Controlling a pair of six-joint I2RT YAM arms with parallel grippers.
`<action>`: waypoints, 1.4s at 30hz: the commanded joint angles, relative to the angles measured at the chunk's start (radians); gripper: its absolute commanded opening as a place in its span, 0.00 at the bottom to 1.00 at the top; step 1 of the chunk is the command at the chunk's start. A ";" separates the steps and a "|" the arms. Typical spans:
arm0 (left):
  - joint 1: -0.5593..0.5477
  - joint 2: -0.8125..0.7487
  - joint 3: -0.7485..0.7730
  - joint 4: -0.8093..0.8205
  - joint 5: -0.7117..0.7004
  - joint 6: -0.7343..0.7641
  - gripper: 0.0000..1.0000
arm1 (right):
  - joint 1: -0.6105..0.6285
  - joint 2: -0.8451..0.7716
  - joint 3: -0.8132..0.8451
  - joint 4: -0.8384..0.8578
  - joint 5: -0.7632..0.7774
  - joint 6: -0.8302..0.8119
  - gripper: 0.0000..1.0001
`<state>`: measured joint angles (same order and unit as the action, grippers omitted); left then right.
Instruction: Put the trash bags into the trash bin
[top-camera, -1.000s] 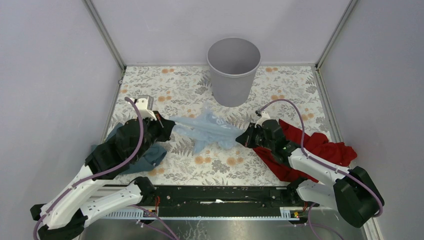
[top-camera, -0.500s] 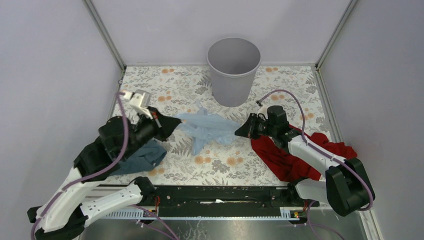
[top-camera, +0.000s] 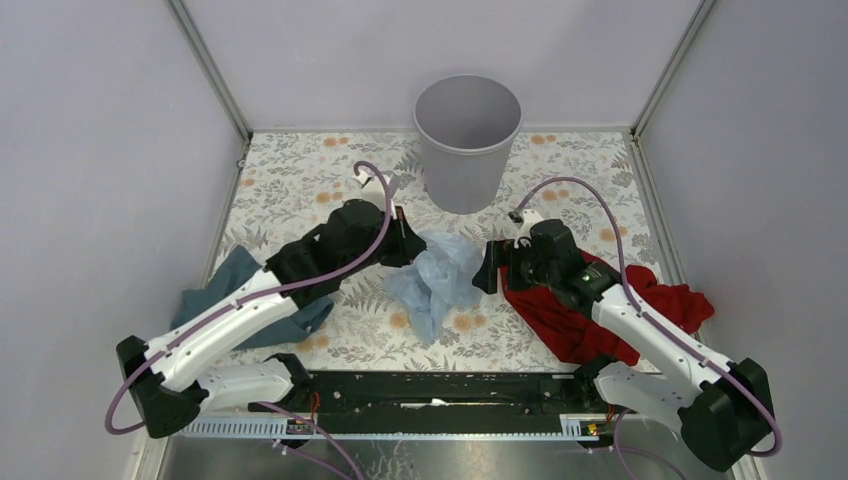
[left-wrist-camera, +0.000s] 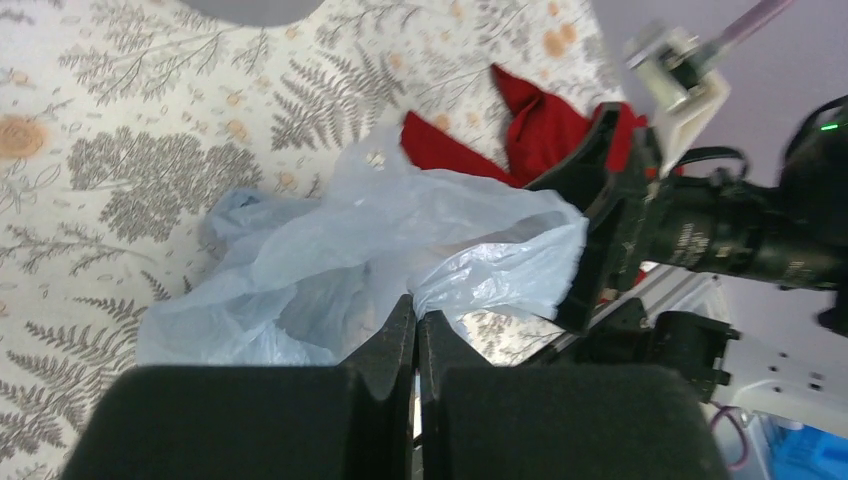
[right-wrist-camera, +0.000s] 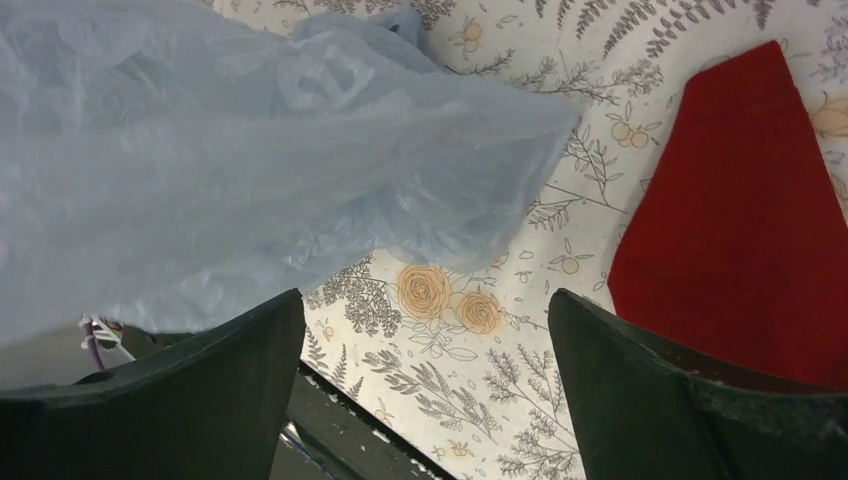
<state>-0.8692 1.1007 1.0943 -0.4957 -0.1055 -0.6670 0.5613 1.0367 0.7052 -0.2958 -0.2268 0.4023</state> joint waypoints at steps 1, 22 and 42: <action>0.005 -0.092 0.023 0.115 0.030 0.026 0.00 | 0.007 -0.010 -0.065 0.103 -0.093 -0.056 0.98; 0.004 -0.181 0.131 0.146 0.095 -0.016 0.00 | -0.024 0.424 -0.403 1.561 -0.357 0.716 1.00; 0.033 -0.205 0.038 -0.089 -0.375 0.006 0.03 | 0.019 0.046 -0.417 0.966 -0.007 0.888 0.00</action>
<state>-0.8398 0.9821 1.1751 -0.5297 -0.3294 -0.6544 0.6132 1.3334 0.2256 1.1900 -0.4000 1.3754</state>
